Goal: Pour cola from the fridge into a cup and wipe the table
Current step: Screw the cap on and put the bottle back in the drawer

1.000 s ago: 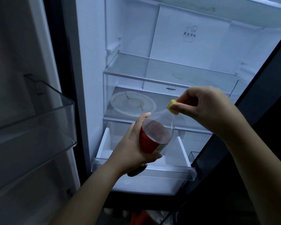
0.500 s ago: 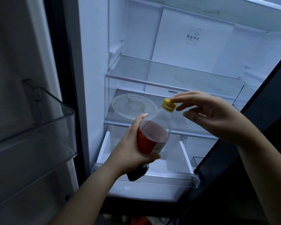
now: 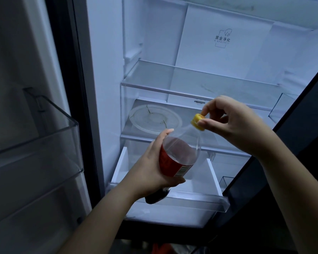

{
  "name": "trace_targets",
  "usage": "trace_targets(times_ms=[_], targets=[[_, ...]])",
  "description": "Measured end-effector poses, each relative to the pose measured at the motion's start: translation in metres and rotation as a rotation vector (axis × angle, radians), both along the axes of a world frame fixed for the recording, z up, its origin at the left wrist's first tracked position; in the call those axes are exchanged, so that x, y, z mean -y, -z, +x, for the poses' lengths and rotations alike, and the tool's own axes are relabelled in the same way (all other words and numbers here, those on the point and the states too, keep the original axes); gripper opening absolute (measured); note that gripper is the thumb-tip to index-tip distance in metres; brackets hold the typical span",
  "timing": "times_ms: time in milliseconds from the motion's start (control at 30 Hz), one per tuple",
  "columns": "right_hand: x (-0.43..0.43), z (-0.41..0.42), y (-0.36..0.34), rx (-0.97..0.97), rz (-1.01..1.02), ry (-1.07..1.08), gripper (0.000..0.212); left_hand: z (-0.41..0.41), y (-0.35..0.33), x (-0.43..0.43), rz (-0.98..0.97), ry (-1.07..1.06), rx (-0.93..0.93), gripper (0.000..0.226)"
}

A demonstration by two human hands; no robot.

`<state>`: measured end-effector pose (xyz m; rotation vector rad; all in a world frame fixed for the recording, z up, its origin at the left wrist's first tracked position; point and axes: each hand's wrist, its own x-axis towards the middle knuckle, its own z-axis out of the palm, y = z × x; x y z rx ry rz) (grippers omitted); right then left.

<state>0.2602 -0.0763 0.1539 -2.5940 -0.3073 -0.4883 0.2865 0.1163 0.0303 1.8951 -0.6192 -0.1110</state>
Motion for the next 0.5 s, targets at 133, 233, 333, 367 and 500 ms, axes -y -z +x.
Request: trace_targets(times_ms=[133,233,333,367,500], targets=[[0.004,-0.001,0.011,-0.047,0.195,-0.159,0.038,-0.003,-0.003,0.0,0.015,0.016,0.015,0.112],[0.014,-0.005,0.007,-0.155,0.36,-0.372,0.039,-0.009,-0.006,0.004,0.056,0.048,0.033,0.109],[0.023,-0.01,0.0,-0.208,0.403,-0.43,0.039,-0.014,-0.007,0.007,0.072,0.053,0.048,0.107],[0.026,-0.011,-0.002,-0.224,0.417,-0.444,0.041,-0.015,-0.007,0.007,0.076,0.052,0.049,0.107],[0.028,-0.017,-0.003,-0.261,0.445,-0.447,0.036,-0.014,-0.008,0.005,0.091,0.041,0.056,0.109]])
